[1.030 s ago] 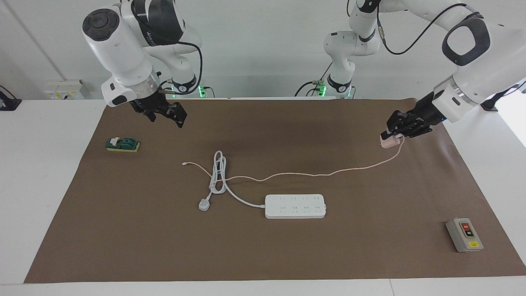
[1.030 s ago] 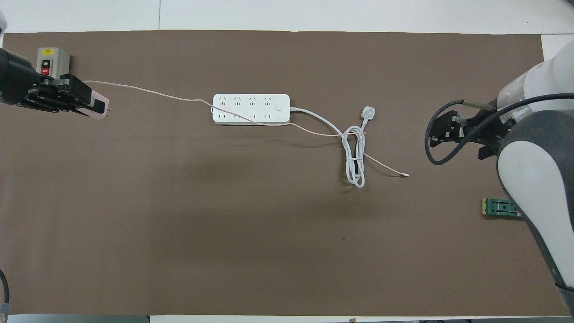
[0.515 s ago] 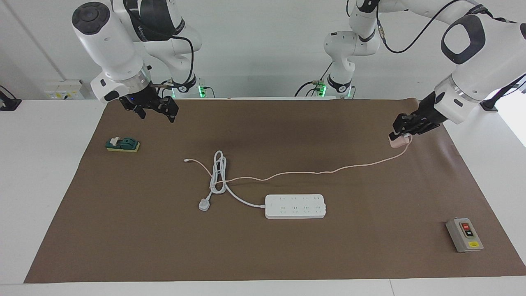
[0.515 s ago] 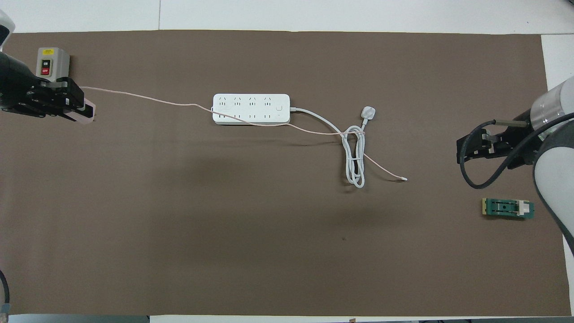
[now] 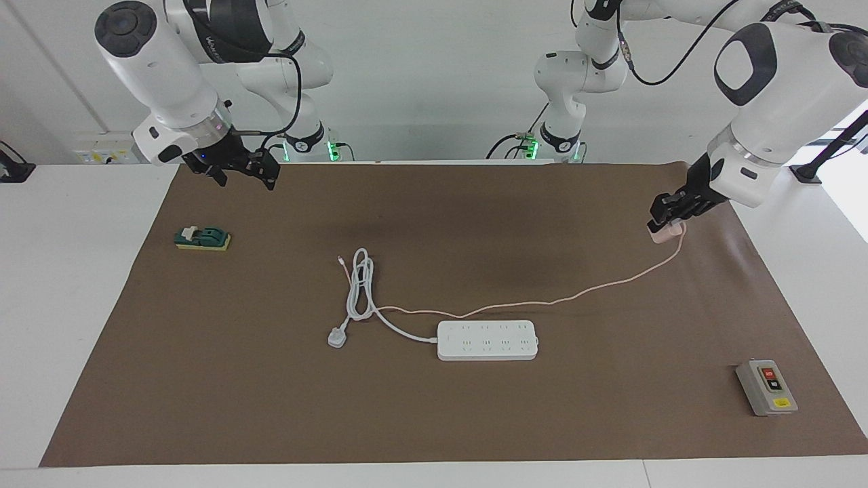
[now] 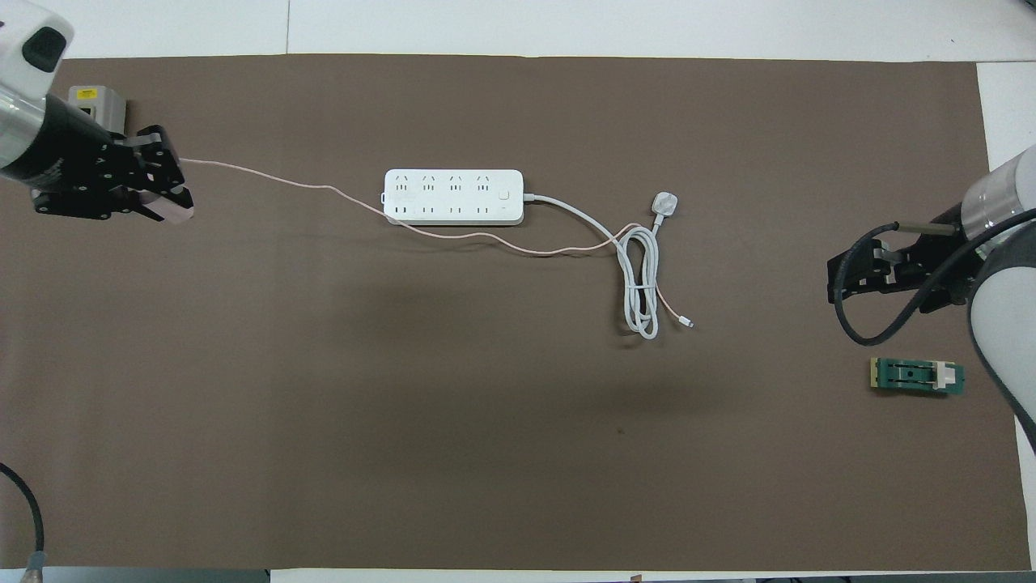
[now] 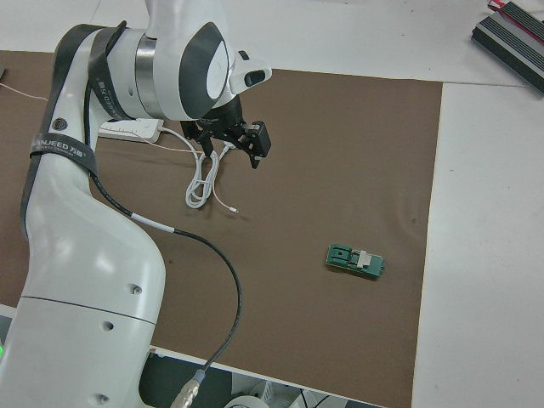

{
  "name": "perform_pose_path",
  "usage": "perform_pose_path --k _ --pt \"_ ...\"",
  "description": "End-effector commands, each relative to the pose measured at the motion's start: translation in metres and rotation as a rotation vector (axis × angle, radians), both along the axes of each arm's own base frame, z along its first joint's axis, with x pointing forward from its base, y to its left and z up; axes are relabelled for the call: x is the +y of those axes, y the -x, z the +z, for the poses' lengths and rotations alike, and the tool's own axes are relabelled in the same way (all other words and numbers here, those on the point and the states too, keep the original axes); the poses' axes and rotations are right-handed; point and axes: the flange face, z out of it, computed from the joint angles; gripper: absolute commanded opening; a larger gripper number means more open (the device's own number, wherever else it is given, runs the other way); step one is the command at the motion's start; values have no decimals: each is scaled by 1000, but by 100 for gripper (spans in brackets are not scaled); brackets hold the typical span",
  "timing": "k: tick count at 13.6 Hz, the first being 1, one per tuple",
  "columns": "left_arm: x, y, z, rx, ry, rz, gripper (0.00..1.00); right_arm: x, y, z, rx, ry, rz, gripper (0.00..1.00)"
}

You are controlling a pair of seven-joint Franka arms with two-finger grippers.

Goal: Plug charger into power strip

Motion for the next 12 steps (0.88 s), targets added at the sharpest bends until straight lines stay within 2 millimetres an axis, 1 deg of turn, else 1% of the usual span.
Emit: perform_pose_path --k 1,2,3,5,8,9,12 --pt "-56 -8 -13 -12 -46 211 0 1 5 4 -14 1 33 100" --pt "-84 -8 -17 -31 -43 303 0 1 5 4 -13 1 31 100" --pt "-104 -13 -27 -45 -38 401 0 1 5 4 -13 0 36 100" --pt "-137 -20 -49 -58 -31 547 0 1 4 4 -19 2 36 100" --pt "-169 -30 -82 -92 -57 714 0 0 4 4 -20 1 39 100" --pt "-176 -34 -92 -114 -71 766 0 -1 5 5 -19 -1 37 100" --pt "-185 -51 -129 -139 -141 905 0 2 7 4 -8 1 39 100"
